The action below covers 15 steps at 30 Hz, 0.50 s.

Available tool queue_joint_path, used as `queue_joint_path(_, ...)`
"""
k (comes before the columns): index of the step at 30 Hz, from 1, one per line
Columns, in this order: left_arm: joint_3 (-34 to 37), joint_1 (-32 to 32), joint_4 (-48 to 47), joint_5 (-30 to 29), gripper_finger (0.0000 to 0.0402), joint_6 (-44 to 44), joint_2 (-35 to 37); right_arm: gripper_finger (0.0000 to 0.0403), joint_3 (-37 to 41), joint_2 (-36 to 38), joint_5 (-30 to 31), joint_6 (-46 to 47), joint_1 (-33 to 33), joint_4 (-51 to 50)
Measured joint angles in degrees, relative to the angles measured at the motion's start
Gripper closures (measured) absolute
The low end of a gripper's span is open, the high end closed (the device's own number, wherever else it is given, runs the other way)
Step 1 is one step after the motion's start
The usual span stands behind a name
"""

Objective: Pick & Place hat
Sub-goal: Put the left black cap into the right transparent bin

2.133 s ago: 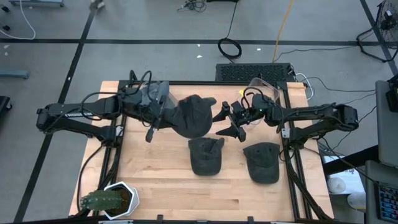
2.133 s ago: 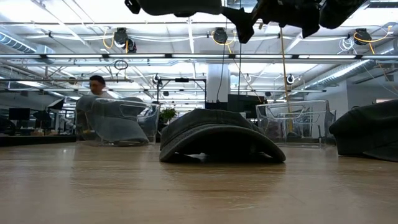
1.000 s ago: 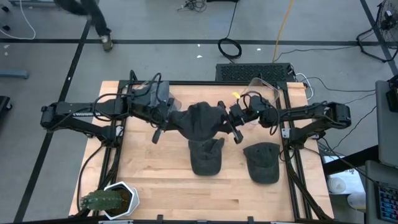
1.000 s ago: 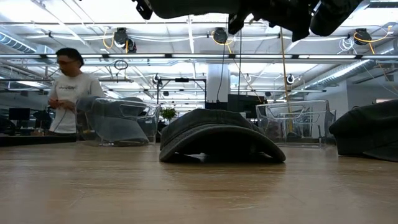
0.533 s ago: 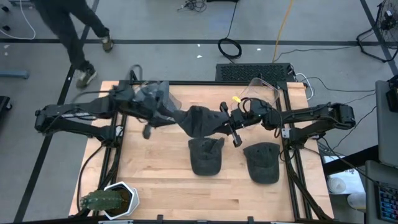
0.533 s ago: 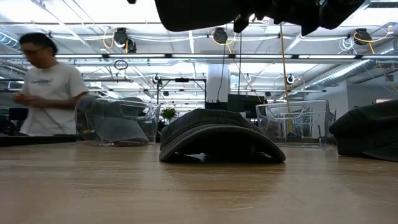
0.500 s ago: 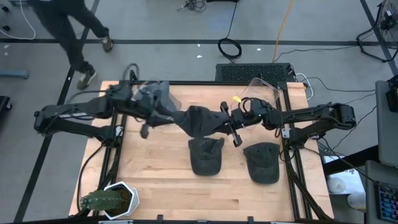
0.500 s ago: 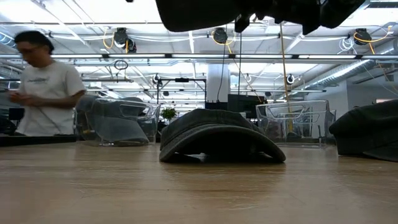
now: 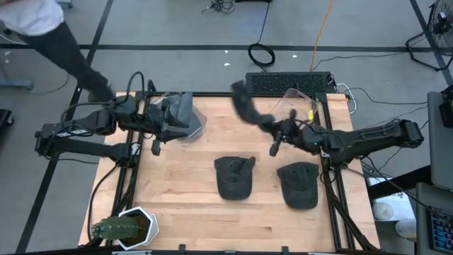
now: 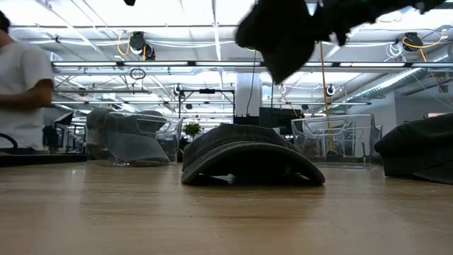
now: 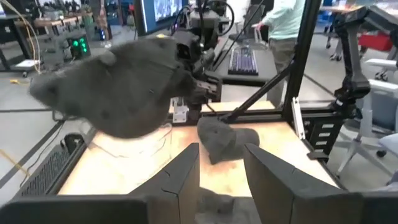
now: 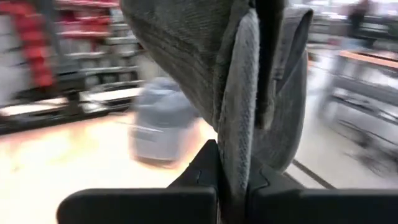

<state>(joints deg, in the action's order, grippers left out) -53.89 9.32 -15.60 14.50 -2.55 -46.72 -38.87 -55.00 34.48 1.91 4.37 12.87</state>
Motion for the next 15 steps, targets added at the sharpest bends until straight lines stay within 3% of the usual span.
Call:
queue_joint_path(2, 0.00, -0.02, -0.09, -0.34, 0.0270, -0.39, -0.69, 0.0402, 2.42, 2.64, 4.86, 2.68, 1.43, -0.99)
queue_joint_path(8, 0.00, -0.02, -1.57, -3.05, 0.0270, -1.22, -2.54, 0.0402, 12.73, 9.57, 9.48, 12.34, 2.70, -3.25)
queue_joint_path(15, 0.00, -0.02, -1.36, -3.32, 0.0270, -0.28, -5.11, 0.0403, 24.38, 17.00, 16.64, 16.40, 2.36, -2.78)
